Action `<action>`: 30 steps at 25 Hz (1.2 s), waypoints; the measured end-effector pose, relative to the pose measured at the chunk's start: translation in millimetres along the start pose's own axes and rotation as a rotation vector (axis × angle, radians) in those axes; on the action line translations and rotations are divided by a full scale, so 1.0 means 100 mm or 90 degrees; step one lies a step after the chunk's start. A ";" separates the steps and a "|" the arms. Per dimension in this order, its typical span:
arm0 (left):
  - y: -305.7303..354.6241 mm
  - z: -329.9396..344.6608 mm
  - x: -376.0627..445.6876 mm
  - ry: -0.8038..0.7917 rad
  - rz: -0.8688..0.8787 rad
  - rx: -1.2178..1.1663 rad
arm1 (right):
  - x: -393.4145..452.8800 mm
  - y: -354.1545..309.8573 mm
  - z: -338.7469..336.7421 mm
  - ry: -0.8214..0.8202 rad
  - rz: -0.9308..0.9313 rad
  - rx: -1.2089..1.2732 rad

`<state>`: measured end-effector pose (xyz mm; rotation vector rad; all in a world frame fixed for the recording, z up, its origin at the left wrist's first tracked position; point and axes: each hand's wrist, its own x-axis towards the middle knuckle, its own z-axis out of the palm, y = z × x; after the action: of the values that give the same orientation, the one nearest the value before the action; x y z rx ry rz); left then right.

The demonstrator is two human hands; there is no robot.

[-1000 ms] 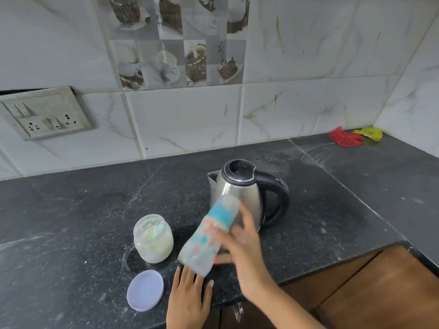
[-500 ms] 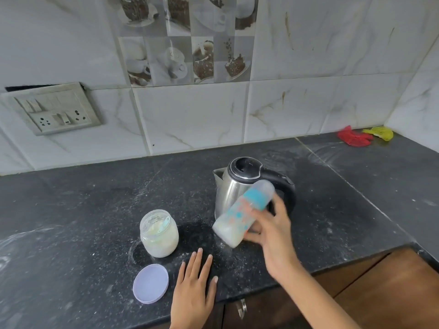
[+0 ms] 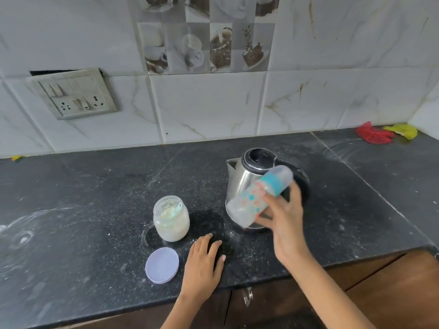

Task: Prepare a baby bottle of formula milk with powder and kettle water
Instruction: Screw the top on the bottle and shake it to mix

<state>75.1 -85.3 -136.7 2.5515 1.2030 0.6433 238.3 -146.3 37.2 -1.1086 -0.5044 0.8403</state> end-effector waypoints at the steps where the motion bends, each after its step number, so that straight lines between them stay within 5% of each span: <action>1: 0.01 0.01 0.01 0.016 -0.019 -0.056 | -0.16 0.14 0.08 -0.069 0.034 -0.043; 4: 0.04 -0.06 0.00 0.064 -0.104 -0.176 | -0.38 0.25 0.19 -0.155 0.094 -0.078; 8: -0.08 0.03 0.07 0.030 0.035 0.032 | 0.06 -0.13 -0.05 0.051 -0.024 0.027; 13: 0.01 -0.02 -0.01 0.052 -0.128 -0.200 | -0.40 0.20 0.23 -0.152 0.086 -0.066; 17: -0.08 0.03 0.04 0.030 0.025 0.020 | 0.03 -0.16 0.02 0.028 -0.006 0.046; 21: -0.03 0.01 0.01 0.035 -0.015 -0.119 | -0.32 0.11 0.20 -0.125 0.063 -0.070; 26: -0.07 0.01 0.06 0.042 0.030 0.013 | 0.02 -0.13 0.00 0.053 0.012 0.050; 30: 0.04 -0.05 0.02 0.041 -0.101 -0.189 | -0.36 0.19 0.16 -0.111 0.127 -0.087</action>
<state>76.0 -86.3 -130.3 2.1835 1.2139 0.8059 199.1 -162.2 27.8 -1.2302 -0.6107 1.0963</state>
